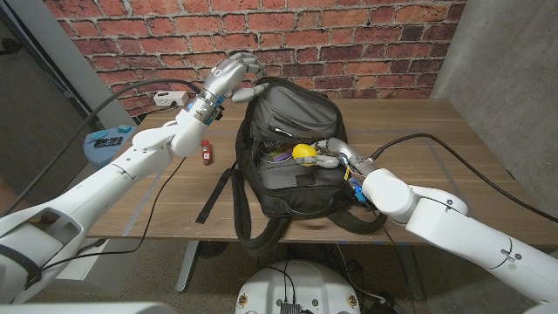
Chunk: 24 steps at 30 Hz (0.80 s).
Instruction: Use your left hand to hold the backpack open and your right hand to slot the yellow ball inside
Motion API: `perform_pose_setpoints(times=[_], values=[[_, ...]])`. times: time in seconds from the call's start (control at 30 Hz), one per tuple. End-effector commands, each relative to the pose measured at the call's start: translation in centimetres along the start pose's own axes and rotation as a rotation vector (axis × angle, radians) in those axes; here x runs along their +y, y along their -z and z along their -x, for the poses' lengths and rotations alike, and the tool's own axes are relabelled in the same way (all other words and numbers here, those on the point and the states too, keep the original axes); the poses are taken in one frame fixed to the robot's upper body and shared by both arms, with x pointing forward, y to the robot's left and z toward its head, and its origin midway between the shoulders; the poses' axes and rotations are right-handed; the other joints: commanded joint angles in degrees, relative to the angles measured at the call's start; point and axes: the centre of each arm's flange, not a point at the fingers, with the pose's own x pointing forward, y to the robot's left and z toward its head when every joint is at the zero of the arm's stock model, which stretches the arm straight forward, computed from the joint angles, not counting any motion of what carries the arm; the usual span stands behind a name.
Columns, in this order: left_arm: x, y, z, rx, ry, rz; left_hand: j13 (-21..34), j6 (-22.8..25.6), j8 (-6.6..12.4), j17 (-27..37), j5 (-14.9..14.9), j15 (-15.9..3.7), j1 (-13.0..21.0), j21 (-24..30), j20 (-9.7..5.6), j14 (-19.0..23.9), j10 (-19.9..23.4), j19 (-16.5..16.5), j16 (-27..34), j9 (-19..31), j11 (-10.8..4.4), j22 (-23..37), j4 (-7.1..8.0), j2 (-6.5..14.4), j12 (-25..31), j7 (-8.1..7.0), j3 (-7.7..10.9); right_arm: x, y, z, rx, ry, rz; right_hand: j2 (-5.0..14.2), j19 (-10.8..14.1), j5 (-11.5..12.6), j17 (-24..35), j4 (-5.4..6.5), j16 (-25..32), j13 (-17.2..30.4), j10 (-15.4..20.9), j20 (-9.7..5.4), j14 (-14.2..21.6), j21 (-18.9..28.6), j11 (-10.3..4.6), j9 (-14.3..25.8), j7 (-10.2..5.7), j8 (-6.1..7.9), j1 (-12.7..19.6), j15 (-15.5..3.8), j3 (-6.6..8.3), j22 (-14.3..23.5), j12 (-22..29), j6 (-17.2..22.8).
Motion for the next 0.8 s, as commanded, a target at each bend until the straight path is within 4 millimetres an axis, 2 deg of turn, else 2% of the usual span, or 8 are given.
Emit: perform_pose_setpoints(times=[0.03,0.43,0.8], values=[[0.2,0.2,-0.2,-0.003,0.011,0.0,0.2,-0.3,0.18,0.2,0.2,-0.09,0.3,0.2,-0.15,0.3,1.7,-0.3,0.0,0.1,-1.41,0.0,-0.01,0.5,-0.2,0.29,-0.01,0.4,0.9,-1.3,-0.007,-0.016,-0.007,0.36,0.2,-0.1,0.2,0.08,0.4,0.0,0.4,-0.11,0.5,-0.2,0.02,0.1,-0.29,0.21,0.4,-4.9,-0.08,0.2,0.0,1.2],[0.6,0.1,-1.2,-0.032,-0.003,-0.001,0.3,-0.2,0.23,0.2,0.2,-0.16,0.3,0.2,-0.17,0.4,1.7,-0.3,0.0,0.0,-1.45,0.0,-0.03,0.5,-0.2,0.28,-0.04,-0.1,2.2,-1.5,0.001,-0.012,0.004,0.42,0.2,-0.2,0.3,0.11,0.5,-0.1,0.4,-0.11,0.5,-0.2,0.02,0.1,-0.32,0.12,0.6,-4.92,-0.2,0.2,0.0,1.3],[0.7,-0.1,-1.2,-0.038,-0.002,0.008,0.3,-0.4,0.33,0.2,0.2,-0.15,0.3,0.2,-0.11,0.4,1.8,-0.5,0.0,0.1,-1.34,0.0,-0.02,0.4,-0.2,0.29,-0.01,-0.4,3.1,-2.4,0.011,-0.023,0.008,0.46,0.2,-0.2,0.3,0.13,0.5,0.0,0.4,-0.13,0.5,-0.2,0.17,0.1,-0.3,0.0,0.7,-4.99,-0.32,0.2,0.0,1.2]])
